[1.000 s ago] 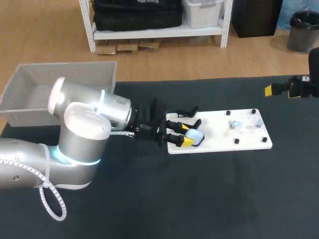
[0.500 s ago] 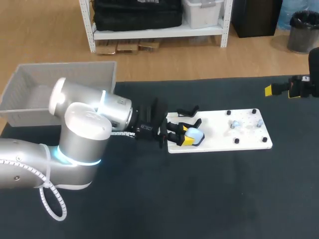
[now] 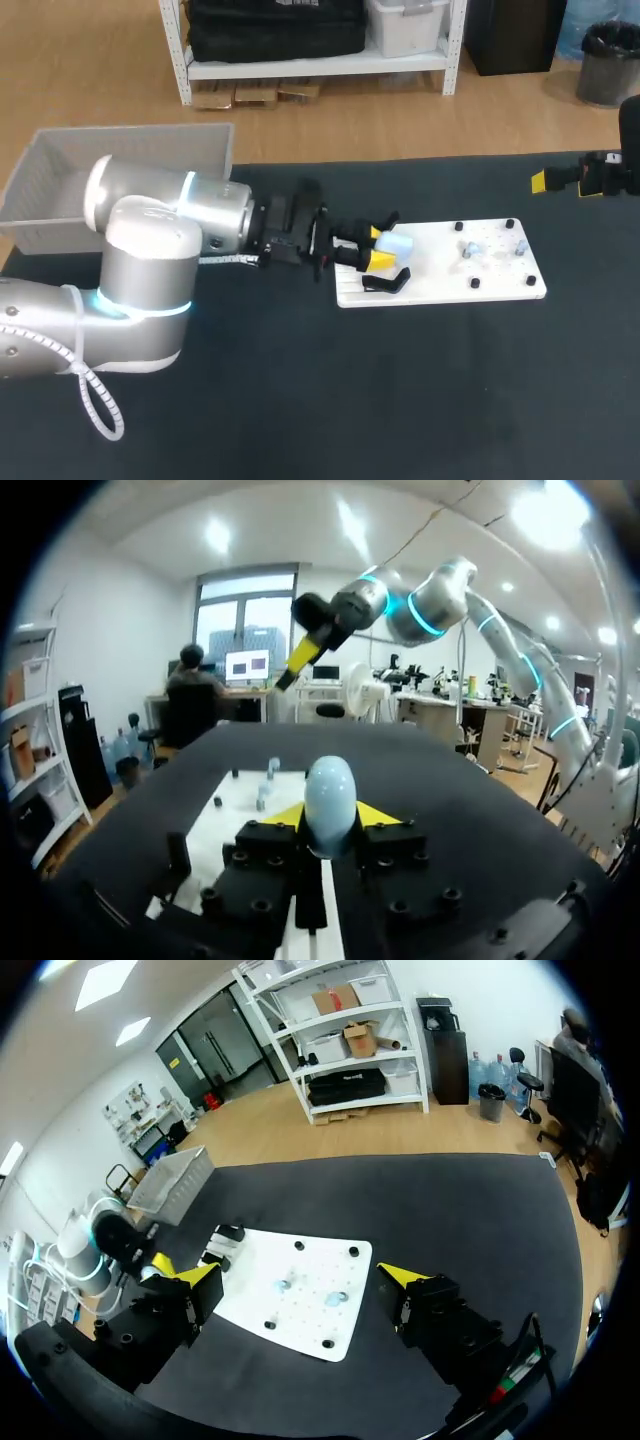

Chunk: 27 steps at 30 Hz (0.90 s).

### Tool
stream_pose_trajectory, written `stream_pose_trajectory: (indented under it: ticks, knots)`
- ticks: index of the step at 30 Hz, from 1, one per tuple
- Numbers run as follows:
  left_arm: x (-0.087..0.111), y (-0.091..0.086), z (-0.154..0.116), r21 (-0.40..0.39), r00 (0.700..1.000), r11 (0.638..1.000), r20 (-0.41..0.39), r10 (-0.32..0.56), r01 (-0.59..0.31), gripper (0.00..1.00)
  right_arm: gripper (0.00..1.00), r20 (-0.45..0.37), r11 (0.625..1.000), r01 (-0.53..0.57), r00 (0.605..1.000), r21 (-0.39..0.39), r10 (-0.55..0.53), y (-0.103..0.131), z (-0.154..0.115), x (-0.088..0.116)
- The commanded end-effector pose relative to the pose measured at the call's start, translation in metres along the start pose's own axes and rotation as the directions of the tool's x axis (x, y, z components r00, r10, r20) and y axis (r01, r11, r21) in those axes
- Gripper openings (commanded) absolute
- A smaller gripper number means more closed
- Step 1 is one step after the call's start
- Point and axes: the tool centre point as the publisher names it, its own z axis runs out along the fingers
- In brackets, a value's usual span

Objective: Pick up each earbud case from the left stands, insert the matching earbuds, close the lid, and place the case in the box.

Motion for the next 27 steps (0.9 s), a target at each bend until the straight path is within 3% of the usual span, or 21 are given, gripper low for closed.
stream_pose_trajectory:
  ticks: [1, 8, 27]
  knots:
    - [-0.02, -0.018, -0.007, -0.035, 0.994, 0.999, 0.106, 0.038, -0.035, 0.0, 1.0, -0.001, 1.0, 0.001, 1.0, 0.0, -0.001, 0.0, -0.001, 0.0]
    - [-0.053, -0.034, -0.01, -0.019, 0.977, 0.993, 0.173, 0.122, -0.121, 0.0, 1.0, -0.001, 1.0, 0.001, 1.0, 0.0, -0.001, 0.0, -0.001, 0.0]
    - [-0.053, -0.034, -0.01, -0.019, 0.977, 0.993, 0.173, 0.122, -0.121, 0.0, 1.0, -0.001, 1.0, 0.001, 1.0, 0.0, -0.001, 0.0, -0.001, 0.0]
